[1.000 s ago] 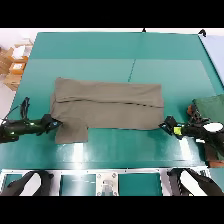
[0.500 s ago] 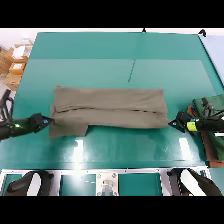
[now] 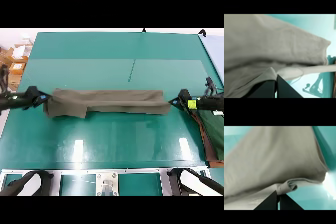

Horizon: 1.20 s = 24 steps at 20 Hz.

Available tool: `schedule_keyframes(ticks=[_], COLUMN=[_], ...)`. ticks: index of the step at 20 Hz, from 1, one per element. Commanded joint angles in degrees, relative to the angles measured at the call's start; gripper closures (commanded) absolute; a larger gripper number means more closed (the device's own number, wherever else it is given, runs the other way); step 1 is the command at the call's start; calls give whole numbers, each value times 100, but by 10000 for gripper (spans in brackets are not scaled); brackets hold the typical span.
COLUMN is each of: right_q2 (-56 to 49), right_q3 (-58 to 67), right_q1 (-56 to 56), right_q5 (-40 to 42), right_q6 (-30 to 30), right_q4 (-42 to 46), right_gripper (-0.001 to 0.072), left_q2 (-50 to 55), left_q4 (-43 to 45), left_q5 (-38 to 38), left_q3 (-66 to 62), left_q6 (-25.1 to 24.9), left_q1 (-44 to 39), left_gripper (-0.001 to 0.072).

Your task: Fold the shirts.

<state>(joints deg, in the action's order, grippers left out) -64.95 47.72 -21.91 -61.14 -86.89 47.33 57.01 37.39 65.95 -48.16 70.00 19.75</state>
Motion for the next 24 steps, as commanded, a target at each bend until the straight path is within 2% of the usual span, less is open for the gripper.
schedule_keyframes(ticks=[1, 5, 6, 7, 8, 9, 10, 12, 13, 14, 15, 16, 17, 18, 24], right_q2=[-1075, -2323, -2568, -2782, -2979, -3106, -3132, -3123, -3123, -3123, -3154, -3211, -3296, -3399, -4144], right_q3=[774, 1482, 1609, 1744, 1952, 2216, 2441, 2907, 3058, 3073, 3023, 2944, 2830, 2726, 2616], right_q1=[389, 466, 466, 457, 393, 282, 140, -205, -393, -542, -645, -691, -691, -667, -120], right_q5=[461, 522, 605, 748, 778, 667, 476, -216, -640, -990, -1300, -1510, -1659, -1700, -1628], right_q6=[26, -13, -13, -11, -11, -4, 63, 505, 748, 964, 1172, 1351, 1582, 1685, 1950], right_q4=[-245, -422, -437, -485, -540, -533, -529, -431, -262, -129, -52, -9, -4, -20, -37], right_gripper=[699, 696, 667, 589, 452, 379, 377, 376, 311, 252, 242, 243, 243, 243, 245], left_q2=[1342, 2612, 2844, 3051, 3182, 3200, 3187, 3187, 3187, 3187, 3187, 3187, 3187, 3187, 3187], left_q4=[-225, -260, -275, -341, -439, -492, -492, -485, -485, -474, -442, -437, -396, -282, 216], left_q5=[-767, -1217, -1309, -1482, -1661, -1823, -1849, -1165, -745, -295, 0, 170, 308, 372, 358], left_q3=[-693, -1543, -1705, -1864, -2017, -2146, -2347, -2837, -3027, -3178, -3252, -3261, -3261, -3261, -3261], left_q6=[-328, -461, -501, -555, -557, -555, -544, -533, -531, -549, -557, -555, -555, -553, -385], left_q1=[-560, -772, -807, -863, -863, -817, -730, -446, -334, -260, -249, -280, -350, -448, -1231], left_gripper=[675, 672, 557, 287, 145, 148, 148, 149, 170, 337, 453, 470, 587, 675, 675])
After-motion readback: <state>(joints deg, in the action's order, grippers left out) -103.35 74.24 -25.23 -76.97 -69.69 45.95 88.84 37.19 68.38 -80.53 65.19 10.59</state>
